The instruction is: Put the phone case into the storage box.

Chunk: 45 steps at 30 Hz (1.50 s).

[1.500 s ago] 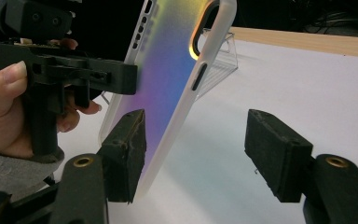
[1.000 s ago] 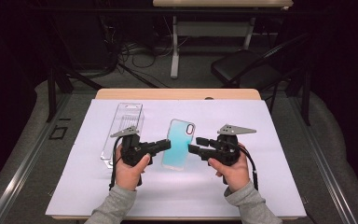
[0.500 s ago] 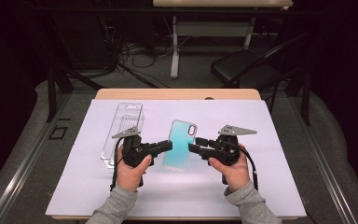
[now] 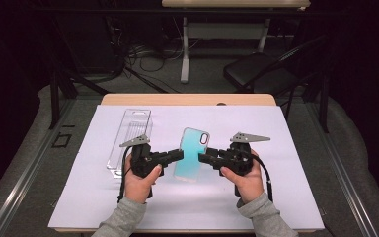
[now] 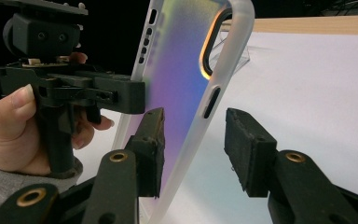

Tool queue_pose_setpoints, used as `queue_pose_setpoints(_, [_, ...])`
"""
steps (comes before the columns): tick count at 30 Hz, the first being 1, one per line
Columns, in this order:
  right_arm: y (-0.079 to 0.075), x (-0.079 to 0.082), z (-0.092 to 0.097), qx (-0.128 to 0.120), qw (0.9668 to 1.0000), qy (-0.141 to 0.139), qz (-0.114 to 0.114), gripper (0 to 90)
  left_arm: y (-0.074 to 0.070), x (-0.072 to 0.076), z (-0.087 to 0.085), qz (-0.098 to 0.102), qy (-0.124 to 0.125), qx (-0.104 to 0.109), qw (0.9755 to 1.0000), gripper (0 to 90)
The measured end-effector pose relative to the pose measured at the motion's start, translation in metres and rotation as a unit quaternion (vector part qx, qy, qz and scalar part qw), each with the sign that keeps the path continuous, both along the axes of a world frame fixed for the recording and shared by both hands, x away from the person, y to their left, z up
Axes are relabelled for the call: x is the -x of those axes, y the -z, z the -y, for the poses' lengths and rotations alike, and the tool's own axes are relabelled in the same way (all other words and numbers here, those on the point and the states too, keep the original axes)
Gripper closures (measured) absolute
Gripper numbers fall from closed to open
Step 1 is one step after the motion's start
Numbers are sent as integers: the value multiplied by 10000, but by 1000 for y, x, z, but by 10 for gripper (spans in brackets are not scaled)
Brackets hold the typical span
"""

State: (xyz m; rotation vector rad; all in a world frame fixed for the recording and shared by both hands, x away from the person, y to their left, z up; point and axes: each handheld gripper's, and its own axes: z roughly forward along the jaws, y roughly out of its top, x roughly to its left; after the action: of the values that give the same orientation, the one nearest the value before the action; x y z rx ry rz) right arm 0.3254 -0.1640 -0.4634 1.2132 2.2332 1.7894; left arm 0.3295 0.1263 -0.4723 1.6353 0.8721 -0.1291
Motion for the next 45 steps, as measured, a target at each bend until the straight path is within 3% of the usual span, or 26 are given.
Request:
queue_pose_setpoints(9, [3, -1, 3, -335, 9986, 37, -409, 633, 1, 0, 1, 5, 34, -18, 10000, 825])
queue_pose_setpoints(29, [5, -1, 5, -492, 9965, 59, -670, 750, 1, 2, 4, -21, 70, 3, 10000, 825])
queue_pose_setpoints(45, [8, -3, 6, -650, 9941, 31, -867, 790, 2, 2, 4, -27, 72, 5, 10000, 825])
